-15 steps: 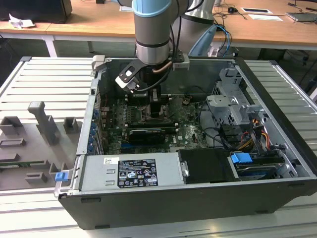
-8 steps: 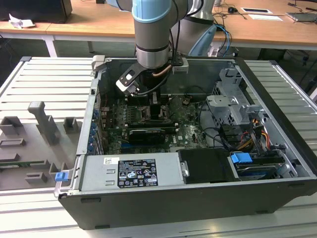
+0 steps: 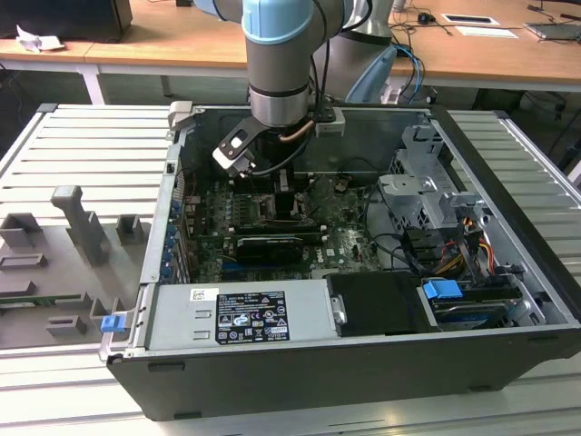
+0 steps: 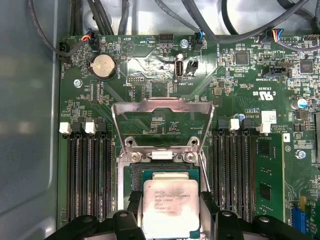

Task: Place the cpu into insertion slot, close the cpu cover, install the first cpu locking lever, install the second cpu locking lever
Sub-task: 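Place the cpu into insertion slot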

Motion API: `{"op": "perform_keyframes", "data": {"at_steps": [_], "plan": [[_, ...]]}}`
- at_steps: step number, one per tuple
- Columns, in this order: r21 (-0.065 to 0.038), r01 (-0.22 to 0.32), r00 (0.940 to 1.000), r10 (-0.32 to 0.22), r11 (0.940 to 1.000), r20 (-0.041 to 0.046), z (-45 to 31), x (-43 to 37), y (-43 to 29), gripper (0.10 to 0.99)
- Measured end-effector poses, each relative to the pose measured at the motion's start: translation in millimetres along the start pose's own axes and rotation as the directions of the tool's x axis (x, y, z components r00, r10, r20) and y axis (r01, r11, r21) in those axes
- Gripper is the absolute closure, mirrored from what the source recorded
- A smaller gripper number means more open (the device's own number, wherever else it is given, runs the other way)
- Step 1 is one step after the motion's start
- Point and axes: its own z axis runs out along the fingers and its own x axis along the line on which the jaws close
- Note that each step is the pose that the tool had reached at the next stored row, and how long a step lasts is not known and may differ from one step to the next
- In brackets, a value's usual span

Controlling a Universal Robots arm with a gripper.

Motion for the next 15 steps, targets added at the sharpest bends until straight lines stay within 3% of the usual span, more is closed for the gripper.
{"op": "perform_keyframes", "data": {"at_steps": [15], "plan": [[0.0, 0.0, 1.0, 0.0, 1.0, 0.0013, 4.3, 3.9, -0.3, 0.545]]}}
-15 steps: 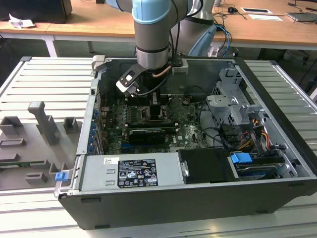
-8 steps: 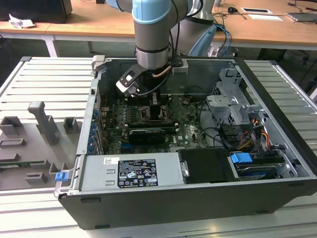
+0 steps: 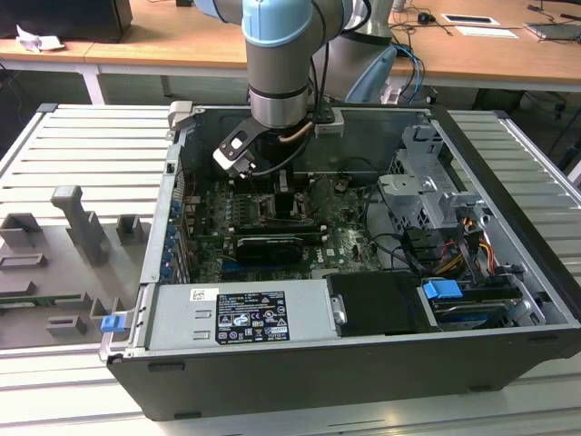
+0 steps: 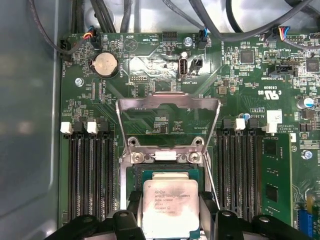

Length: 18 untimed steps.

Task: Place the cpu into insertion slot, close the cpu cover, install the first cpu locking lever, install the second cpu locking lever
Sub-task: 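Place the cpu into insertion slot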

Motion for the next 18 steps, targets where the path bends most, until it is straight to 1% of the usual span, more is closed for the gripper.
{"op": "perform_keyframes", "data": {"at_steps": [5, 11, 13, 14, 16, 18], "plan": [[0.0, 0.0, 1.0, 0.0, 1.0, 0.0005, 3.0, 0.3, 0.4, 0.545], [0.0, -0.001, 1.0, 0.001, 1.0, 0.0003, 4.2, 0.3, 0.3, 0.545], [0.0, -0.001, 1.0, 0.001, 1.0, 0.0002, 4.3, 0.5, 0.3, 0.533], [0.0, -0.001, 1.0, 0.001, 1.0, 0.0002, 4.4, 1.0, 0.2, 0.471], [0.0, -0.001, 1.0, 0.001, 1.0, 0.0003, 4.5, 1.9, 0.2, 0.471], [0.0, -0.001, 1.0, 0.001, 1.0, -0.0015, 5.2, 3.1, 0.3, 0.471]]}}
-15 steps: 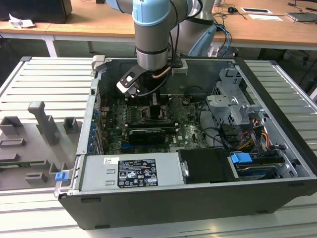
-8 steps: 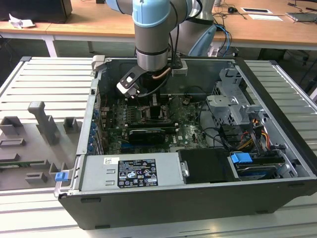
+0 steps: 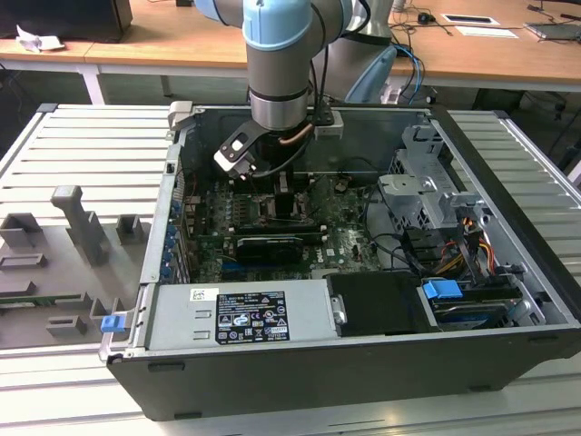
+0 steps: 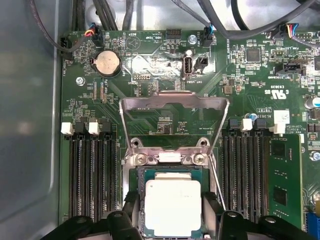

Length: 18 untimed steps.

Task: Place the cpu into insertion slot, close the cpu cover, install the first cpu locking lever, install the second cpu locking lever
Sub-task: 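Place the cpu into insertion slot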

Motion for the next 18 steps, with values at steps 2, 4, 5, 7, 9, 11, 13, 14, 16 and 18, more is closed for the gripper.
{"op": "perform_keyframes", "data": {"at_steps": [2, 4, 5, 7, 9, 11, 13, 14, 16, 18], "plan": [[0.0, 0.0, 1.0, 0.0, 1.0, -0.0023, 0.7, 0.7, 0.0, 0.471], [0.0, 0.0, 1.0, 0.0, 1.0, -0.0028, 0.9, 1.3, 0.0, 0.471], [0.0, 0.0, 1.0, 0.0, 1.0, -0.0029, 0.8, 1.3, 0.0, 0.471], [0.0, 0.0, 1.0, 0.0, 1.0, -0.0028, -2.0, 1.4, 0.3, 0.471], [0.0, 0.0, 1.0, 0.0, 1.0, -0.0027, -6.8, 1.4, 0.6, 0.471], [0.0, 0.0, 1.0, 0.0, 1.0, -0.0026, -9.4, 1.3, 0.8, 0.471], [0.0, 0.0, 1.0, 0.0, 1.0, -0.0028, -9.9, 0.9, 0.9, 0.471], [0.0, 0.0, 1.0, 0.0, 1.0, -0.0025, -10.6, 0.5, 0.9, 0.471], [0.0, 0.0, 1.0, 0.0, 1.0, -0.0024, -11.2, -0.1, 1.0, 0.482], [0.0, 0.0, 1.0, 0.0, 1.0, -0.0025, -11.4, -0.8, 1.0, 0.616]]}}
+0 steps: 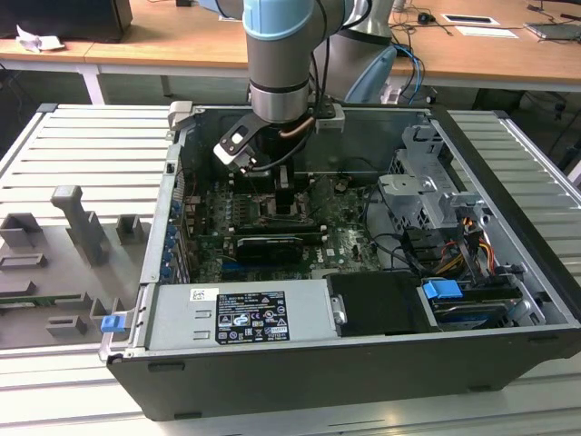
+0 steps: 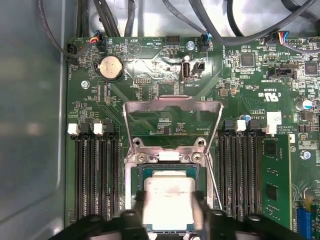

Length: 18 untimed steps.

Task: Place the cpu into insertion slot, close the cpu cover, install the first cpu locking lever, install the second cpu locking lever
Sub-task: 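Place the cpu into insertion slot, then close the cpu cover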

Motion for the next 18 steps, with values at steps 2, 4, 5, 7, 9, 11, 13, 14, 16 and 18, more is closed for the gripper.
{"op": "perform_keyframes", "data": {"at_steps": [2, 4, 5, 7, 9, 11, 13, 14, 16, 18], "plan": [[0.0, 0.0, 1.0, 0.0, 1.0, 0.0001, -0.1, -1.1, 0.0, 0.733], [0.0, 0.0, 1.0, 0.0, 1.0, 0.0003, -0.7, -2.3, 0.0, 0.976], [0.0, 0.0, 1.0, 0.0, 1.0, 0.0001, -1.1, -2.6, 0.1, 0.98], [0.0, 0.0, 1.0, 0.0, 1.0, 0.0002, -1.9, -2.7, 0.2, 0.98], [0.0, 0.0, 1.0, 0.0, 1.0, 0.0002, -2.4, -2.7, 0.2, 0.98], [0.0, 0.0, 1.0, 0.0, 1.0, 0.0003, -2.6, -2.7, 0.2, 0.98], [0.0, 0.0, 1.0, 0.0, 1.0, 0.0002, -2.8, -2.7, 0.2, 0.98], [0.0, 0.0, 1.0, 0.0, 1.0, 0.0003, -2.9, -2.7, 0.2, 0.98], [0.0, 0.0, 1.0, 0.0, 1.0, 0.0002, -4.1, -2.8, 0.5, 0.98], [0.007, 0.0, 1.0, 0.0, 1.0, 0.0003, -3.7, -3.2, 5.7, 0.98]]}}
